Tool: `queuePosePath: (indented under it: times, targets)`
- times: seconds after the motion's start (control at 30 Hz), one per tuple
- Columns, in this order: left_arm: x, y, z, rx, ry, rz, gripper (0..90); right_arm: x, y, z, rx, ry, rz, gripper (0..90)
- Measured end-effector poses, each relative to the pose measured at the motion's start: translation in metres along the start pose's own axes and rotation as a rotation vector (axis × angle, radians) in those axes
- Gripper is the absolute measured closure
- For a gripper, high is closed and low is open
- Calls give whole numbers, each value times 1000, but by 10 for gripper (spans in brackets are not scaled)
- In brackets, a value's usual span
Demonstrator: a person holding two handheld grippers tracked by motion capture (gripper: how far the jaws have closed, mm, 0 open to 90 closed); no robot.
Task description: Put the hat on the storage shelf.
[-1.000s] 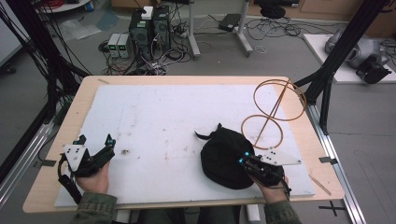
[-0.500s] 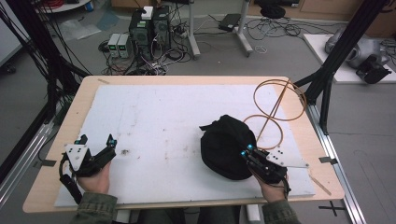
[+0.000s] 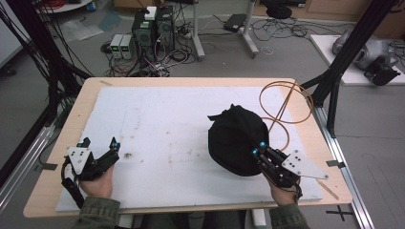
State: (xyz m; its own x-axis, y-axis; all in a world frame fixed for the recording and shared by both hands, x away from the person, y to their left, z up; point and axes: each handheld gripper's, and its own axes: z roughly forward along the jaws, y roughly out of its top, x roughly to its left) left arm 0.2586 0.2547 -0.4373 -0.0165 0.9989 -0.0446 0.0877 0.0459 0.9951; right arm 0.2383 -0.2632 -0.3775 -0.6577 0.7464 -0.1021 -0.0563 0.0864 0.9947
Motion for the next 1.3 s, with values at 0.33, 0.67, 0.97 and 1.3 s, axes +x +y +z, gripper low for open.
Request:
queuePosePath:
  times: [0.33, 0.67, 0.97, 1.3]
  targets:
    - [1, 1, 0, -1, -3, -20, 145, 3, 12, -7, -85, 19, -26, 871]
    - [2, 1, -1, 0, -3, -29, 145, -4, 33, -6, -180, 2, -61, 871]
    - [2, 1, -2, -4, -7, -28, 145, -28, 77, -3, -246, -116, -129, 872]
    - [2, 2, -5, -3, -13, -26, 145, -42, 99, 1, -239, -290, -206, 872]
